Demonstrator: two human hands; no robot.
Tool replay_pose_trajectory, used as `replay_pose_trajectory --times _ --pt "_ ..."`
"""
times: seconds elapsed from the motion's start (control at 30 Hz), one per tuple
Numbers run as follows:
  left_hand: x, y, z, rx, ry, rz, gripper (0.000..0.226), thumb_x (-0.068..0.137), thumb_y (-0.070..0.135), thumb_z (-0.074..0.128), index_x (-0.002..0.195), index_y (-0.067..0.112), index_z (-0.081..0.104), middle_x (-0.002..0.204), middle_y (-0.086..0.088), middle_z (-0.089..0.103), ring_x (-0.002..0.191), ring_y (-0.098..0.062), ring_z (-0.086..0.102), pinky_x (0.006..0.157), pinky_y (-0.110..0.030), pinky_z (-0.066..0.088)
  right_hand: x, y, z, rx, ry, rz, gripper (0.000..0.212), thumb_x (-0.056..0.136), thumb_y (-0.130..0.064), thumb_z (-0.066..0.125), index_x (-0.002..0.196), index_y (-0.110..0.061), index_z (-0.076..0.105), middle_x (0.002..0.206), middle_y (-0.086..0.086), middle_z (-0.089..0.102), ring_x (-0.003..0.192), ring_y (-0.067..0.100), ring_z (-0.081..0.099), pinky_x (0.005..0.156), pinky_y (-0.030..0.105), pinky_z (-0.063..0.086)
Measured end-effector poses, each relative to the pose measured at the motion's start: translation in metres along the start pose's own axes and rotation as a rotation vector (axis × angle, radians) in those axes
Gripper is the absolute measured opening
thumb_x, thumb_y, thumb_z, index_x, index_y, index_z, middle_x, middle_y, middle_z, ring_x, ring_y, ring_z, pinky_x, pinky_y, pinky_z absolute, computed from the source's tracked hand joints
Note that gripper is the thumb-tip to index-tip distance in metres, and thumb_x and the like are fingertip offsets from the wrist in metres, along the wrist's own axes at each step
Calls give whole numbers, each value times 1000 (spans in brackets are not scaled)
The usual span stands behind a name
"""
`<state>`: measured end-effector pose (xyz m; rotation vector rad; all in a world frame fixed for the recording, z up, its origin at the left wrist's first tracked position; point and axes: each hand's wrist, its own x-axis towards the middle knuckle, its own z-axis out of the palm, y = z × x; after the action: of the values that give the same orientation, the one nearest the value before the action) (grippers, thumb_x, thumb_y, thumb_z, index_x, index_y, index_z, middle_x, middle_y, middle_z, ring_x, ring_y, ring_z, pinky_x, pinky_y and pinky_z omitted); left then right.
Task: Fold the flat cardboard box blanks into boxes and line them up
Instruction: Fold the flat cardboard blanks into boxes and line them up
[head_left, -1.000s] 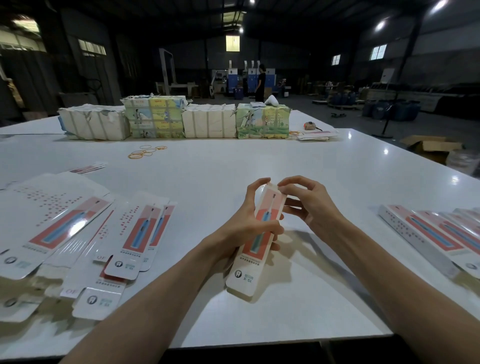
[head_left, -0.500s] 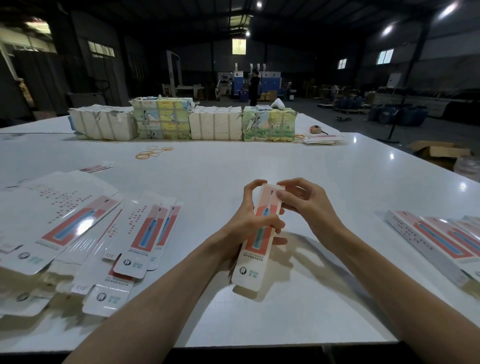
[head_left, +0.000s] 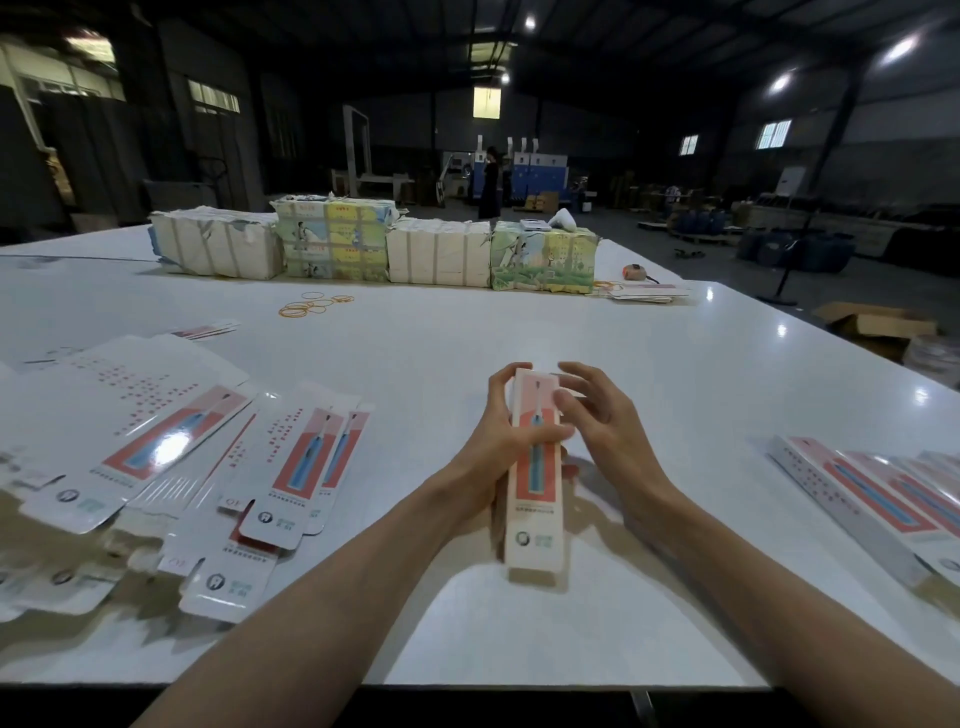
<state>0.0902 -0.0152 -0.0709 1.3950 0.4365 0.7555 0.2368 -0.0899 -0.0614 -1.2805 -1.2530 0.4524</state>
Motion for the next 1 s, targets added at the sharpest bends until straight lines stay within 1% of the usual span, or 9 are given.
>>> replay_pose_trajectory --times 0.07,0.17,0.3,0.4,0.53,0.7,0.77,0.83,1.0 --pt "1 2 3 -88 65 10 62 94 40 76 137 52 33 128 -16 61 95 -32 78 77 -42 64 -2 1 4 -150 -10 -45 37 103 -37 60 140 -37 53 137 -10 56 116 9 65 85 23 61" --pt "4 5 7 -337 84 0 45 107 41 59 143 43 32 144 -17 53 116 -36 72 95 -57 60 -3 -3 5 -355 -54 -128 29 104 -50 55 131 -40 62 127 -17 54 113 1 62 91 24 57" --pt "3 8 8 -375 58 -25 60 104 52 57 154 42 25 150 -15 48 122 -32 66 98 -52 59 -7 -7 7 -641 -242 -127 64 95 -61 62 147 -24 51 138 -11 47 108 5 60 87 16 53" --pt "1 7 5 -331 -4 -82 85 95 65 64 163 37 20 160 -13 43 137 -36 57 111 -55 51 -12 -9 1 -760 -250 -132 57 99 -48 64 146 -21 49 144 -6 46 108 16 63 93 30 58" --pt "-3 4 7 -217 -40 -115 69 99 63 59 156 28 40 139 -14 66 120 -30 72 101 -45 60 -20 -13 -34 -933 -165 -178 40 98 -33 68 133 -16 58 136 1 57 94 21 66 81 34 61" --pt "-4 -3 -1 -111 -165 -92 44 98 46 70 133 20 71 124 -17 74 119 -33 71 95 -34 60 -38 -7 -112 -1129 -68 111 41 97 -33 67 136 -23 55 132 -1 59 93 18 64 80 29 54" --pt "-2 -5 -2 -60 -214 -65 33 99 37 71 127 20 75 120 -17 74 119 -34 71 96 -32 59 -55 0 -141 -1245 -22 214 44 101 -33 59 142 -25 49 142 -1 55 116 21 61 96 39 52" --pt "-2 -6 -1 -36 -238 -54 34 93 33 75 124 20 77 114 -16 75 115 -32 72 96 -30 58 -72 5 -163 -1431 -1 247 47 106 -31 47 152 -22 40 153 2 46 143 25 42 122 46 33" --pt "-3 -7 -2 -6 -265 -29 32 94 24 73 125 17 76 111 -18 75 110 -27 72 97 -28 57 -91 -3 -186 -1494 97 328 46 106 -27 47 151 -21 40 146 3 50 133 21 49 117 39 39"
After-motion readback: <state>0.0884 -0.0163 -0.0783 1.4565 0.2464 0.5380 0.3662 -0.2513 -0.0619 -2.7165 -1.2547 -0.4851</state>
